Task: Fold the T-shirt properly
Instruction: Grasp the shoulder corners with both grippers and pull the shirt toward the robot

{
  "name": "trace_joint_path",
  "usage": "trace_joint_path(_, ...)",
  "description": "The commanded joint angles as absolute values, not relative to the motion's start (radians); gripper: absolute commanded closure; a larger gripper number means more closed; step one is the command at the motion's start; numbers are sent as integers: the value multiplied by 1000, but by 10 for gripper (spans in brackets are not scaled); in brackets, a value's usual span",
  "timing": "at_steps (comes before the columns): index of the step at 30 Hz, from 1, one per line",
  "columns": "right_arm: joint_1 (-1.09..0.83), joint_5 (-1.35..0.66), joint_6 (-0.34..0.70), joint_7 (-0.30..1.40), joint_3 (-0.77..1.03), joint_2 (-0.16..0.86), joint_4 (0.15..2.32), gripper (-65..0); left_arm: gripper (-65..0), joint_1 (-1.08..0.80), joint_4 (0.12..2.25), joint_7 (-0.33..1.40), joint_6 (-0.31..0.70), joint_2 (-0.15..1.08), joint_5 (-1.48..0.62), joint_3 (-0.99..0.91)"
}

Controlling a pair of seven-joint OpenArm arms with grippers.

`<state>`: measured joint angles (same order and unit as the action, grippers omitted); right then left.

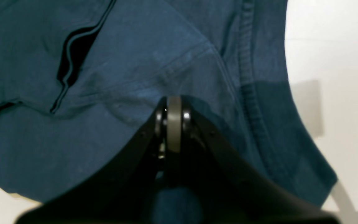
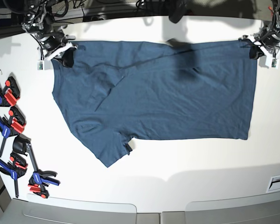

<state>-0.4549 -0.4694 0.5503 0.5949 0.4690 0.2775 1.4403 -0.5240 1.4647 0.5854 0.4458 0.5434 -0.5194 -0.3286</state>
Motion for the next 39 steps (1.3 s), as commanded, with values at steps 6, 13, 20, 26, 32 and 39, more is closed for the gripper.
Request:
trace_joint_path(6,-491,-379,513,747,495,283,1428,0,0,-582,1448,744,434,544,-479,-321)
trace_joint_path(13,-526,-487,637,743,499,282,1494,0,0,-585,1459,744,438,544,-483,-321)
trace_joint_path(20,-575,-467,638,741,499,283,1604,0,0,-604,1510,744,439,544,-483,-321)
trace_joint_path(26,-585,-414,638,741,499,282,1617,0,0,-661,1573,744,440,544,-479,-321)
trace_joint_path(32,-585,-355,625,741,499,283,1617,0,0,-668,1577,764,441,544,-466,-321)
trace_joint_path(39,-585,-313,572,740,517,326,1617,0,0,-668,1577,763,440,544,-435,-321)
